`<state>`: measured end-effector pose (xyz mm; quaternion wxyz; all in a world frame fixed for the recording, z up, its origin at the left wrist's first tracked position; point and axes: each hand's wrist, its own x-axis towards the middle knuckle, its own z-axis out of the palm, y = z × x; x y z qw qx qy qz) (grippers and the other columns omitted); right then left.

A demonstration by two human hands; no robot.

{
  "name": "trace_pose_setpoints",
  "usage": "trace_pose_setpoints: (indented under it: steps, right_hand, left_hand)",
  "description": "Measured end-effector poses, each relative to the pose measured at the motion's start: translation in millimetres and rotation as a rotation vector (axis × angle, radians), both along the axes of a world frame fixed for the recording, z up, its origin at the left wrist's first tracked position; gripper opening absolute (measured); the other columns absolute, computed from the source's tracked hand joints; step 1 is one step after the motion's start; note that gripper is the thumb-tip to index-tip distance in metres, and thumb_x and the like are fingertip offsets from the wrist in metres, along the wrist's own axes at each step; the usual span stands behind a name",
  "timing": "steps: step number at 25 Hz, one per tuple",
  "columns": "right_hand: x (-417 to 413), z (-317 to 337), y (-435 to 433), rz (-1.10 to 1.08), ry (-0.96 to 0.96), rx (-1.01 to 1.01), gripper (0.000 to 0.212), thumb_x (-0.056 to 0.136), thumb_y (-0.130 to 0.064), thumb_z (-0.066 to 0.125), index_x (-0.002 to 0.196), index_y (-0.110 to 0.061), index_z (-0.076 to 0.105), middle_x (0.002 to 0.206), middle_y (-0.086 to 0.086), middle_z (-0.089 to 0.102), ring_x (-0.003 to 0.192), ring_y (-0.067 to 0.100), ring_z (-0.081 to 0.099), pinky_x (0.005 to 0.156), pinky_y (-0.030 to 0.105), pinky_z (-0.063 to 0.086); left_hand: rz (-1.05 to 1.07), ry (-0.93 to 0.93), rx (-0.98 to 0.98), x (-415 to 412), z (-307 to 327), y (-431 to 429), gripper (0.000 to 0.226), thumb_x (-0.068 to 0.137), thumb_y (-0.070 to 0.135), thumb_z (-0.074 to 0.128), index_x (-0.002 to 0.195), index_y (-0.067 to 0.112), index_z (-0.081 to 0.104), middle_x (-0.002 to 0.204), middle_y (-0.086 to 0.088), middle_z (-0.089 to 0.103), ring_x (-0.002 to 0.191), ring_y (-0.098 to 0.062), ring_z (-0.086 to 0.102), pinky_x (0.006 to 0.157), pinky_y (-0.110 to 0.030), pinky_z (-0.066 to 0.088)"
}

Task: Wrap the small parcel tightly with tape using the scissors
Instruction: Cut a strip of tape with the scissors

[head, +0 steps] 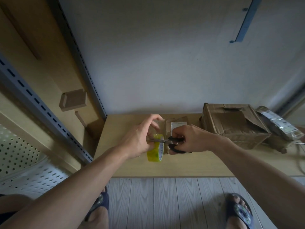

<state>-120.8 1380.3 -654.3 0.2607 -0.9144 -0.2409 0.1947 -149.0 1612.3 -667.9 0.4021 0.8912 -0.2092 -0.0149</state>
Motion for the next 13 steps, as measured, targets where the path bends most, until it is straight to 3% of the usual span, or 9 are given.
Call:
trace_pose_setpoints:
  steps: [4, 8, 13]
  right_hand:
    - [0.9, -1.0, -2.6, 0.016, 0.149, 0.087, 0.041, 0.071, -0.047, 0.081, 0.07, -0.015, 0.057, 0.061, 0.004, 0.059, 0.057, 0.024, 0.054, 0.054, 0.04, 0.047]
    - [1.3, -3.1, -6.8, 0.037, 0.256, 0.16, 0.043, 0.081, -0.033, 0.081, 0.067, -0.005, 0.052, 0.059, 0.001, 0.046, 0.057, 0.016, 0.041, 0.056, 0.034, 0.035]
    - [5.8, 10.5, -12.6, 0.03, 0.261, 0.155, 0.03, 0.082, -0.034, 0.08, 0.062, -0.018, 0.064, 0.055, -0.008, 0.051, 0.054, 0.009, 0.043, 0.058, 0.029, 0.037]
  left_hand:
    - [-0.013, 0.014, -0.022, -2.6, 2.5, -1.5, 0.078, 0.069, 0.002, 0.079, 0.128, 0.037, 0.042, 0.105, 0.013, 0.06, 0.072, -0.013, 0.067, 0.069, -0.046, 0.057]
    - [-0.047, 0.011, 0.008, -3.3, 1.9, -0.8, 0.076, 0.071, 0.008, 0.079, 0.129, 0.039, 0.04, 0.103, 0.015, 0.059, 0.072, -0.016, 0.066, 0.07, -0.047, 0.056]
    - [-0.002, 0.045, 0.099, -8.9, -3.7, 1.7, 0.076, 0.074, 0.001, 0.069, 0.126, 0.049, 0.04, 0.106, 0.009, 0.063, 0.07, -0.012, 0.066, 0.071, -0.043, 0.057]
